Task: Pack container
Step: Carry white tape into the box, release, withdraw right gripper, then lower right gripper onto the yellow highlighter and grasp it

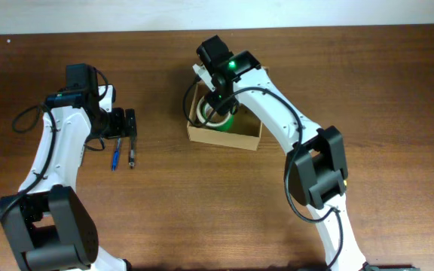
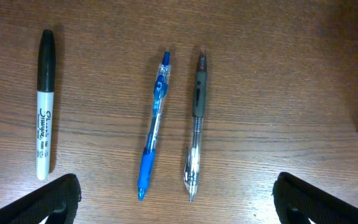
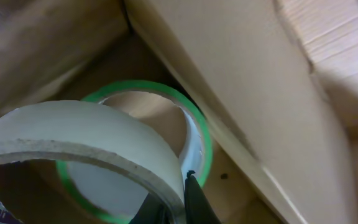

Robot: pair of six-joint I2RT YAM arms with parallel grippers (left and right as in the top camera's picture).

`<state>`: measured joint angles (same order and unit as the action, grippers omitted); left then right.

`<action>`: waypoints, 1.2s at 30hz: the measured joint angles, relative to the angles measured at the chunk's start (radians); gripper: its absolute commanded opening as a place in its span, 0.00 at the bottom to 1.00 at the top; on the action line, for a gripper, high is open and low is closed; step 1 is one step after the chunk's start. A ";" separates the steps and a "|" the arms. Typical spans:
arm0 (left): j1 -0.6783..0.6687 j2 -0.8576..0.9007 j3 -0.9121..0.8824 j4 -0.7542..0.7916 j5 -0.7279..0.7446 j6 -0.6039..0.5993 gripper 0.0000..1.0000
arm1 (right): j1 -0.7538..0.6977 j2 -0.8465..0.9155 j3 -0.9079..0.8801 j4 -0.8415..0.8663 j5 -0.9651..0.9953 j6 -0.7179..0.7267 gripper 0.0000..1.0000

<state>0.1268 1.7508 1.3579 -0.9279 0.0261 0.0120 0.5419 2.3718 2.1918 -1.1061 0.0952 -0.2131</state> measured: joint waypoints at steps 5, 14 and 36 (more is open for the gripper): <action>0.000 0.000 0.000 0.000 0.000 0.000 0.99 | 0.000 0.014 0.000 -0.003 -0.003 0.007 0.40; 0.000 0.000 0.000 0.000 0.000 0.000 0.99 | -0.002 -0.091 -0.003 -0.041 0.024 0.033 0.59; 0.000 0.000 0.000 0.000 0.000 0.000 0.99 | -0.566 -0.780 -0.697 -0.086 0.061 0.308 0.61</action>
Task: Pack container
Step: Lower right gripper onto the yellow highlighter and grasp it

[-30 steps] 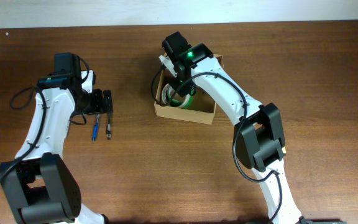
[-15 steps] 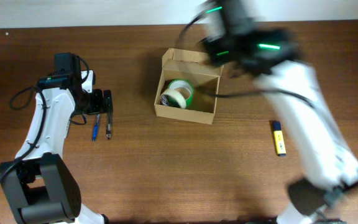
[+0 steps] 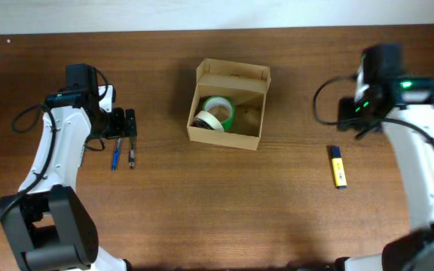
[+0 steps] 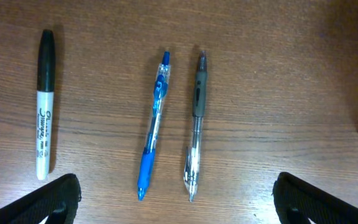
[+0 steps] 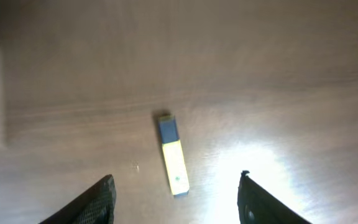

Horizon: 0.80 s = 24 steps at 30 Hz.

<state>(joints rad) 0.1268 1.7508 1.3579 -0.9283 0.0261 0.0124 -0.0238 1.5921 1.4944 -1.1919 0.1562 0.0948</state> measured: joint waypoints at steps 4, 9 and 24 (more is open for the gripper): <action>0.000 0.000 0.000 0.000 0.000 0.000 0.99 | -0.003 0.017 -0.170 0.054 -0.011 0.006 0.61; 0.000 0.000 0.000 0.000 0.000 0.000 1.00 | -0.008 0.023 -0.274 0.098 -0.027 0.006 0.61; 0.000 0.000 0.000 0.000 0.000 0.000 0.99 | -0.027 0.090 -0.479 0.334 -0.037 0.002 0.62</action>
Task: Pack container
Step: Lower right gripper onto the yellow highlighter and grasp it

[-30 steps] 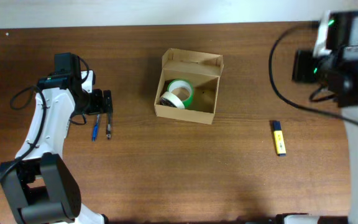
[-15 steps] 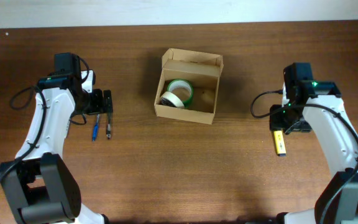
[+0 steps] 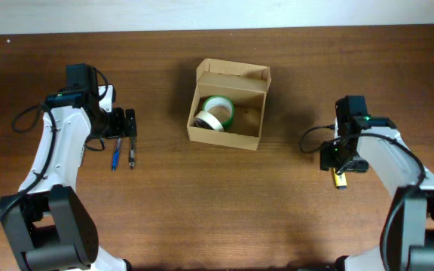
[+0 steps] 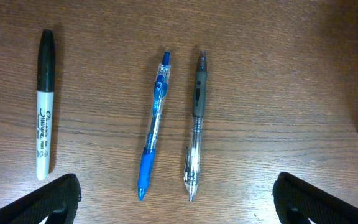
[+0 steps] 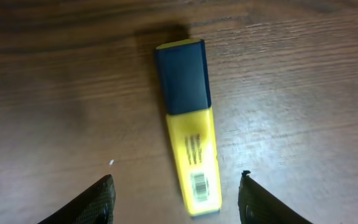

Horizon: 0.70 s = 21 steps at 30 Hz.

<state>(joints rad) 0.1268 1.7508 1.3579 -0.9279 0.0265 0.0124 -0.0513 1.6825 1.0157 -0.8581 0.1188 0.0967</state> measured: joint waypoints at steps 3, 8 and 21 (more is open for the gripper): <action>0.000 0.000 0.000 0.000 0.000 0.000 1.00 | -0.030 0.049 -0.002 0.012 0.000 0.000 0.62; 0.000 0.000 0.000 0.000 0.000 0.000 1.00 | -0.063 0.104 0.002 0.026 -0.014 -0.003 0.62; 0.000 0.000 0.000 0.000 0.000 0.000 1.00 | -0.063 0.111 0.003 0.029 -0.047 -0.015 0.44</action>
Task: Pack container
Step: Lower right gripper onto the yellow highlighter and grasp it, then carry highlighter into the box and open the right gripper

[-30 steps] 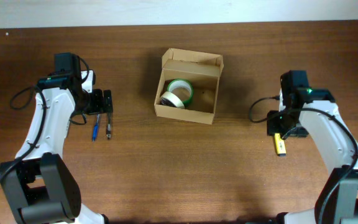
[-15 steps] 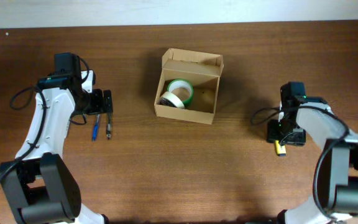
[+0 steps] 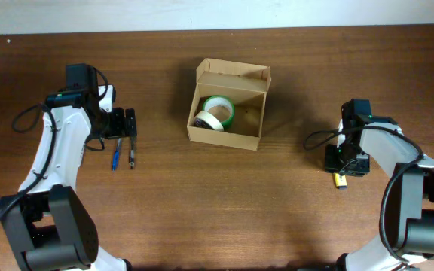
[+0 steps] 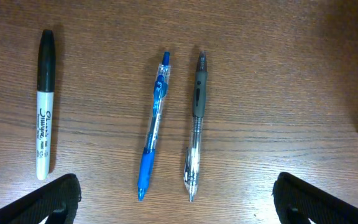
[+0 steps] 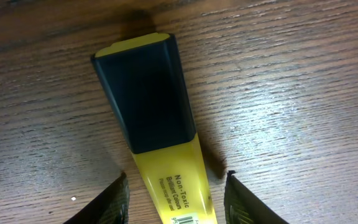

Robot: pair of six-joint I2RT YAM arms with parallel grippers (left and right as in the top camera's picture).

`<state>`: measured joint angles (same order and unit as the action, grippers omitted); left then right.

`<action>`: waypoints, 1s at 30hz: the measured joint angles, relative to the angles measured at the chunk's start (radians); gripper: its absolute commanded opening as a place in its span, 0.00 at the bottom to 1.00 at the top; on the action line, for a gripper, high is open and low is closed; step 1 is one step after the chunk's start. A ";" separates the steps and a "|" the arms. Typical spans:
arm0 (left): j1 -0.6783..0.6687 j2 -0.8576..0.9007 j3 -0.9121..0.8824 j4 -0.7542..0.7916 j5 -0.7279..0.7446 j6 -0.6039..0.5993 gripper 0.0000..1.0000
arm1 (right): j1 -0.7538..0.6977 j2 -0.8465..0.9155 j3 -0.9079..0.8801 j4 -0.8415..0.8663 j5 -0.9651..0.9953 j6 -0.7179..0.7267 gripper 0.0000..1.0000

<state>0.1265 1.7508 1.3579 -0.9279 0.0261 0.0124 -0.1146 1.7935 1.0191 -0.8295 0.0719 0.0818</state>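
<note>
An open cardboard box [image 3: 256,135] at the table's middle holds a green tape roll [image 3: 223,107] and a white tape roll [image 3: 205,118]. At the right lies a yellow highlighter with a dark blue cap [image 5: 160,143] [image 3: 340,180]. My right gripper [image 5: 174,202] [image 3: 345,162] is open low over it, one finger on each side of its yellow body. At the left, my left gripper [image 4: 176,199] [image 3: 129,123] hangs open above a blue pen [image 4: 154,127], a grey pen [image 4: 196,124] and a black-capped white marker [image 4: 44,106].
The box's flaps [image 3: 232,71] stand up at its far side. Bare brown wood table [image 3: 202,203] lies between both arms and the box. The box's corner shows at the right edge of the left wrist view.
My right gripper has come down closer to the highlighter, whose body now lies between the open fingers. The left arm and the pens are unchanged.
My right gripper was inside the box, shut on the white tape roll beside the green one. Then it was open high over the highlighter at the right, the white roll left in the box. It then stood lower, and now straddles the highlighter. The left arm stayed still.
</note>
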 measured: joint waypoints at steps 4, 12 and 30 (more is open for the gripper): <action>0.000 0.000 0.000 0.000 0.000 0.000 1.00 | 0.000 0.005 0.006 -0.001 -0.017 -0.003 0.27; 0.000 0.000 0.000 0.000 0.000 0.000 1.00 | 0.000 0.042 0.098 -0.086 -0.047 -0.003 0.27; 0.000 0.000 0.000 0.000 0.000 0.000 1.00 | 0.242 0.033 0.941 -0.516 -0.056 -0.049 0.25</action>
<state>0.1265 1.7508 1.3579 -0.9276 0.0265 0.0124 0.1276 1.8263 1.9598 -1.3457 0.0162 0.0326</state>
